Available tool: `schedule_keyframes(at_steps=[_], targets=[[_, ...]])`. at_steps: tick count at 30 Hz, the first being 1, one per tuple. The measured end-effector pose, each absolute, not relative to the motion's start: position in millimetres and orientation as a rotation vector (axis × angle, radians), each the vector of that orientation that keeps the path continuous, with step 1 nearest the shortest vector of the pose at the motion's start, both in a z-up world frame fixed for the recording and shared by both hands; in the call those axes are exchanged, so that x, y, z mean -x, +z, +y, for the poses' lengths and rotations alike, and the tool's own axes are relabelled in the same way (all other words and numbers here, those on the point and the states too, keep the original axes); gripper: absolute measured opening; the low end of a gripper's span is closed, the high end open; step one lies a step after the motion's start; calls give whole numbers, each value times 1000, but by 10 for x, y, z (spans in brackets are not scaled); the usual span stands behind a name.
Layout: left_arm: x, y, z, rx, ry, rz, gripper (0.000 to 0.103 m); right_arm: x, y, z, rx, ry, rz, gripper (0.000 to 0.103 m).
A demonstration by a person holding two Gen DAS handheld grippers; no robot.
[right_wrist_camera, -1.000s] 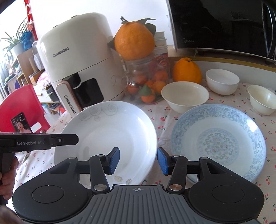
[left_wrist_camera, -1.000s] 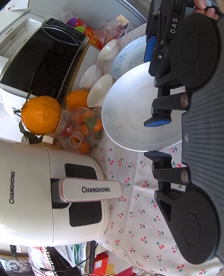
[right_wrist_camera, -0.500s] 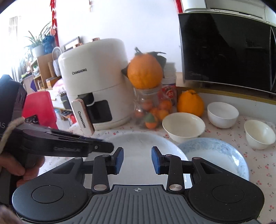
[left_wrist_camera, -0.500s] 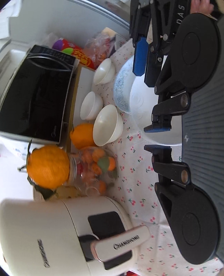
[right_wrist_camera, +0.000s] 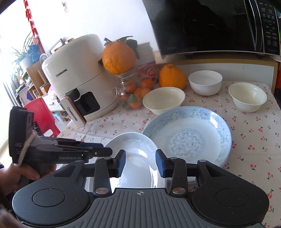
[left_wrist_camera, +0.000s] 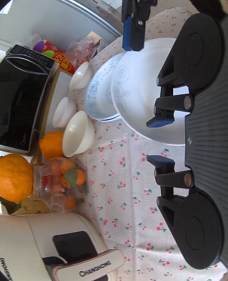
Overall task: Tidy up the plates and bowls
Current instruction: 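Lift the white plate and carry it over the blue plate stack, then lower the held white plate onto the blue-patterned plate stack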
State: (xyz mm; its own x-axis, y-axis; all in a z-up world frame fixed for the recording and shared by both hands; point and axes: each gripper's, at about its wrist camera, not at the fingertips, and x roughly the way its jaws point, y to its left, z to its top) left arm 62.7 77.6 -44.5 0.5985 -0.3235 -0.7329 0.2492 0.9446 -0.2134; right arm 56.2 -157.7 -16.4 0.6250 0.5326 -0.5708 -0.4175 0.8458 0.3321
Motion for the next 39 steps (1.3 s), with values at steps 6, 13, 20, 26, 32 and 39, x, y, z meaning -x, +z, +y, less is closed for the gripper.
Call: schedule_keyframes(at_steps=[6, 13, 20, 26, 32, 39], targets=[[-552, -554, 799, 143, -391, 903, 29, -453, -197, -1715, -164, 517, 712, 39], [-499, -570, 803, 136, -414, 882, 27, -389, -454, -1831, -210, 510, 831, 39], [-484, -585, 827, 158, -417, 883, 26, -358, -715, -1675, -217, 544, 945, 37], [-415, -546, 831, 146, -413, 861, 25, -307, -664, -1556, -179, 562, 939, 28], [-408, -449, 864, 185, -417, 819, 21, -347, -485, -1674, -254, 561, 881, 27], [-415, -324, 805, 216, -435, 762, 21, -445, -331, -1773, -278, 519, 822, 27]])
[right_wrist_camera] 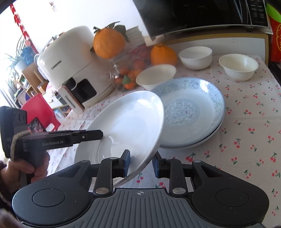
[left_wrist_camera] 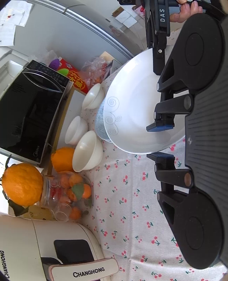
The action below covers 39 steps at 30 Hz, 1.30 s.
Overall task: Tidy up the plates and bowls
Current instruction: 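Lower the held white plate onto the blue-patterned plate stack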
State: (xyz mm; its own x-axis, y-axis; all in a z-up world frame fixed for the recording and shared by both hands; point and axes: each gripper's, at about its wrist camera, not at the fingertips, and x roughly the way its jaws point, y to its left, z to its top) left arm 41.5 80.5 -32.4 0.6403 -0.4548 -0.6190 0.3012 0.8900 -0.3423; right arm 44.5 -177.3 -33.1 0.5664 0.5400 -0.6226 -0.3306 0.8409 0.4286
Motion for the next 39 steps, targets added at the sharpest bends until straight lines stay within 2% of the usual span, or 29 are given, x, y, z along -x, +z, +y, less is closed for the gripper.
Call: schedule_keyframes(at_steps=[20, 39], targets=[[-787, -320, 354, 217, -365, 766, 21, -986, -304, -2097, -332, 358, 847, 28], [-883, -435, 35, 53, -315, 773, 21, -1401, -464, -2124, -235, 243, 870, 30]])
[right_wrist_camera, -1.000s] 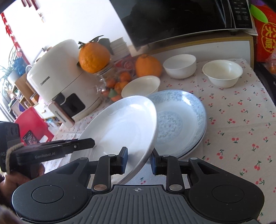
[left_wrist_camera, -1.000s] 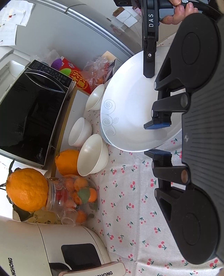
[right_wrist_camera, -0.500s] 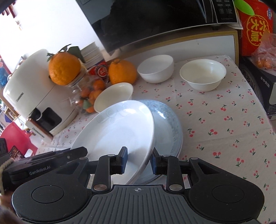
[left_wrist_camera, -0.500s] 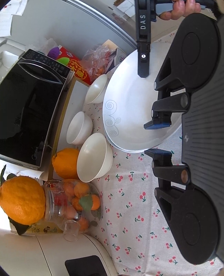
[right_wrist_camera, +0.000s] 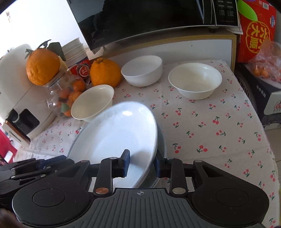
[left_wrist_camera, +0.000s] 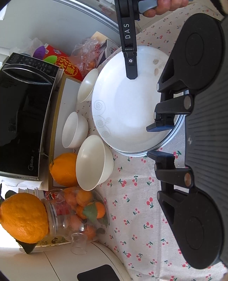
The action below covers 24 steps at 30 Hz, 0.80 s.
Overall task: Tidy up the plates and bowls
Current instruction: 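Lower the held white plate onto the blue-patterned plate stack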
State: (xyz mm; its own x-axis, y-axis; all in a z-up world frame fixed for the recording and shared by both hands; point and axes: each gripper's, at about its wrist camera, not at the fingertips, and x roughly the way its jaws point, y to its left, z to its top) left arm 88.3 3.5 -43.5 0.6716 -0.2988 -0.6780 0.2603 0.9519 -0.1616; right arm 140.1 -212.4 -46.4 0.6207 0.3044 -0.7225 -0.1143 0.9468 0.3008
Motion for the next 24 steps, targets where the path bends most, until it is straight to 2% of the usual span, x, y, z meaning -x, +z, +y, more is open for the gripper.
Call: schedule_keyframes(at_steps=[11, 17, 24], targets=[[-893, -432, 40, 47, -322, 771, 21, -1372, -424, -2026, -139, 223, 849, 33], [-881, -432, 37, 41, -329, 768, 25, -1364, -386, -1967, -83, 215, 854, 35], [-883, -432, 69, 50, -317, 774, 25, -1350, -332, -2015, -83, 198, 864, 45]])
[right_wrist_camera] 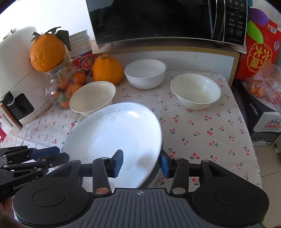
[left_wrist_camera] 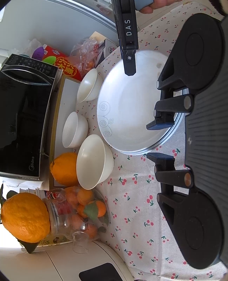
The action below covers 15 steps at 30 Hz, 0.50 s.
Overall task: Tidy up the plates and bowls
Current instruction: 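Lower the held white plate onto the blue-patterned plate stack, then open the left gripper to release the white plate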
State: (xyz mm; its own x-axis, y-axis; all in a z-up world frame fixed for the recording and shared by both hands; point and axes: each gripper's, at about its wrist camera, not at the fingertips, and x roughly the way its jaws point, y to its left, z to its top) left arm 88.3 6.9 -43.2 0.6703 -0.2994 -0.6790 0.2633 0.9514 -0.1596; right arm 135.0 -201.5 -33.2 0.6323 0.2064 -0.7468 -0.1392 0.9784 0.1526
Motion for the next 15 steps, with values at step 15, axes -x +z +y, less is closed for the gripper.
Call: schedule_keyframes(at_steps=[15], targets=[[-880, -436, 52, 50, -313, 779, 32, -1333, -282, -2128, -123, 199, 840, 61]])
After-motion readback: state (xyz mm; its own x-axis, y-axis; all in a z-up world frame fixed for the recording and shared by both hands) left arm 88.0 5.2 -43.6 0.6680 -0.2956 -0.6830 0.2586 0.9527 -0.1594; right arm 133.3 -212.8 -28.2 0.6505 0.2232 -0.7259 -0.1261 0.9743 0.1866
